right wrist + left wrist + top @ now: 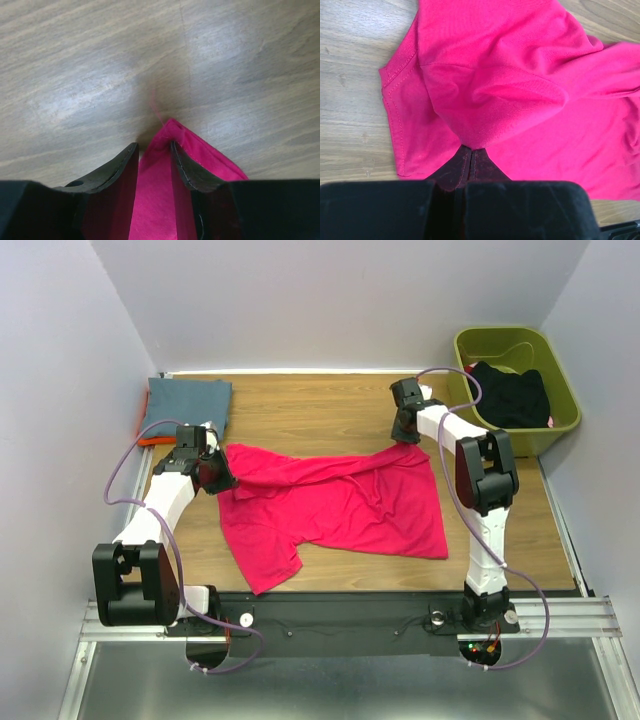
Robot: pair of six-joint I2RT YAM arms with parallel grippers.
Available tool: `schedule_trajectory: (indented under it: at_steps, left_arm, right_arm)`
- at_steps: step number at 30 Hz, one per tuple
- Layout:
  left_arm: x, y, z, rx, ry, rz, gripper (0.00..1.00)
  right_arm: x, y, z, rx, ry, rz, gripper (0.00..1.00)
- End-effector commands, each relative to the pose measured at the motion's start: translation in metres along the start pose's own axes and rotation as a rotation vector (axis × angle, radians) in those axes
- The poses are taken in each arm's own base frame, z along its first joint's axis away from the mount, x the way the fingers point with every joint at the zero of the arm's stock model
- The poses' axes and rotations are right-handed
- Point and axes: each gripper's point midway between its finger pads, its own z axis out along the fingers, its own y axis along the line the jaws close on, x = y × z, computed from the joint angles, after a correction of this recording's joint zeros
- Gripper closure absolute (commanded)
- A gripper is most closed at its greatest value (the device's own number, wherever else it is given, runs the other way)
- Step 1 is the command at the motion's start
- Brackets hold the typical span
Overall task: Fold and stack the t-shirts
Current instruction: Flatten the tshirt out
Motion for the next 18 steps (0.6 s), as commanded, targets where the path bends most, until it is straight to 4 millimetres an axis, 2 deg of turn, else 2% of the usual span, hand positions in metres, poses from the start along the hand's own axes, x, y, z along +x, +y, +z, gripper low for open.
schedule_trajectory:
  at_steps: [1,12,17,18]
  left_arm:
    - [-0.001,-0.004,-0.006,0.031,-0.028,0.002,1.0]
    - [0.001,-0.003,-0.005,0.03,-0.026,-0.002,1.0]
    - [-0.006,-0.006,-0.008,0.032,-0.043,0.004,1.0]
    - [-0.007,-0.006,-0.008,0.032,-0.044,0.003,1.0]
  right_arm:
    - [-0.012,-0.001,0.009,0.033,-0.032,0.022,0.62]
    - [0.029,-0.013,0.034,0.081,0.071,-0.032,0.62]
    - [0.04,-0.011,0.042,0.07,0.119,-0.073,0.78]
    - [0.044,-0.011,0.045,0.068,0.131,-0.081,0.85]
